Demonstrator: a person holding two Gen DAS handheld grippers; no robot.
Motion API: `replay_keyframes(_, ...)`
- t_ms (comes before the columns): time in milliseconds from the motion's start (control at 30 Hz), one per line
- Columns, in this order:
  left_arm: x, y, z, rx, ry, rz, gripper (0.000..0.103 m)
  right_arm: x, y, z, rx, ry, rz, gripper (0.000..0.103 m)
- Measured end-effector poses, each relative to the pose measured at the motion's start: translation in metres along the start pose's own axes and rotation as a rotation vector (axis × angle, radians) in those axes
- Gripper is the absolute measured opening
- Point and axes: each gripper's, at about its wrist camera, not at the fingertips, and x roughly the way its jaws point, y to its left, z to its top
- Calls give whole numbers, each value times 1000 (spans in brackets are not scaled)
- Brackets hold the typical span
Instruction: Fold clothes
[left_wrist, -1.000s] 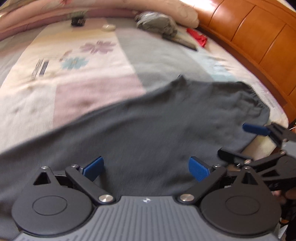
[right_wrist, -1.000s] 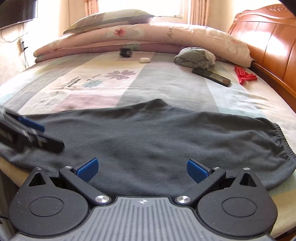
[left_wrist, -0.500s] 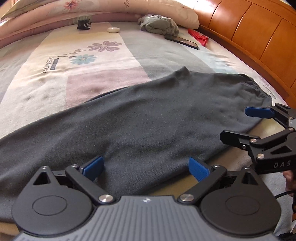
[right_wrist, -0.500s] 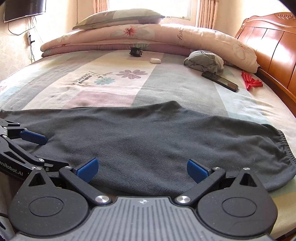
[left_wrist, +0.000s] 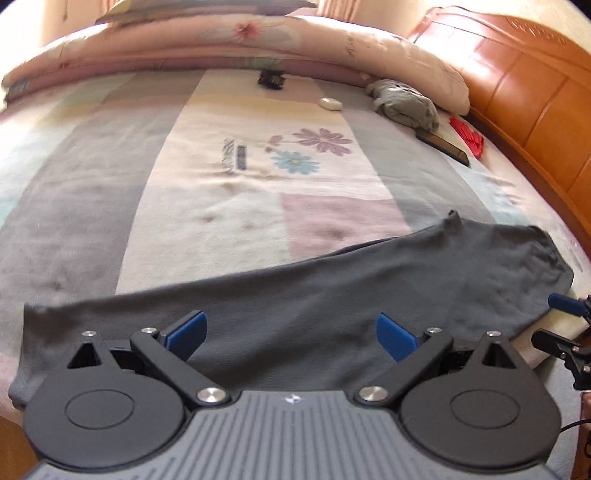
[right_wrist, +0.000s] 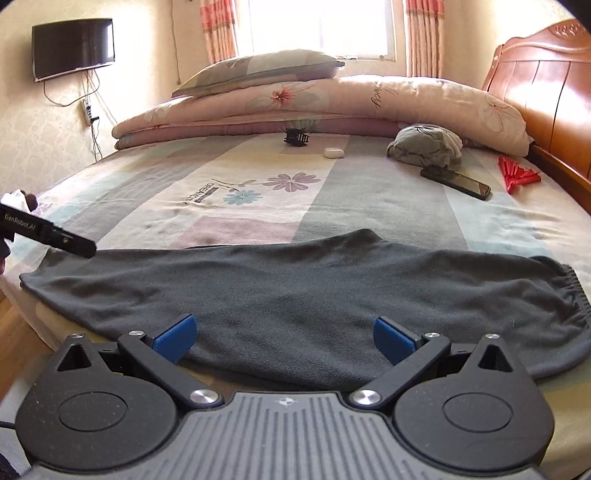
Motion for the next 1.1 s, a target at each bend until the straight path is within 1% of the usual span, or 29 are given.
replay_keyframes(133,16,42,-16,-123,21,-55,98,12,9,5,42,31,15,103)
replay_keyframes(167,20,50,-20,-141,24,-41,98,14,13,6,37,38,28,103)
replay_keyframes(233,26,66,-28,-167,30,16,98,17,19,9,13,48,11,103)
replay_keyframes(267,25,74,-31,-174,17,15,98,18,22,10,0,52,0,103)
replay_keyframes(300,21,81,-32,-188,1,-13,98,20,23,11,-7,61,-11,103)
replay_keyframes(433,4,98,-27,-226,-39,-5,98,32,28,16,-6,92,-39,103)
replay_keyframes(467,2,100,-24,-229,-50,-34,98,35,30,17,-9,99,-35,103)
replay_keyframes(533,4,100,-19,-229,-65,-118,98,41,35,19,-17,111,-20,103)
replay_keyframes(567,7,99,-16,-222,-70,-134,98,43,39,20,-22,115,-10,103)
replay_keyframes(600,12,99,-14,-212,-70,-127,98,45,42,21,-28,119,0,103)
replay_keyframes(700,27,109,-11,-205,-58,-33,97,48,51,23,-46,127,21,103)
replay_keyframes(800,22,119,-11,-169,-91,65,98,51,53,23,-62,143,14,103)
replay_keyframes(867,19,127,-11,-176,-89,146,96,56,52,23,-57,156,-3,103)
replay_keyframes(900,15,129,-12,-188,-90,141,96,58,51,23,-55,161,-12,103)
replay_keyframes(967,3,132,-15,-219,-100,77,97,62,49,22,-49,169,-18,103)
replay_keyframes(1000,-3,129,-17,-218,-109,50,97,64,49,21,-46,170,-13,103)
replay_keyframes(1100,-12,112,-24,-160,-129,7,98,68,49,18,-42,176,2,103)
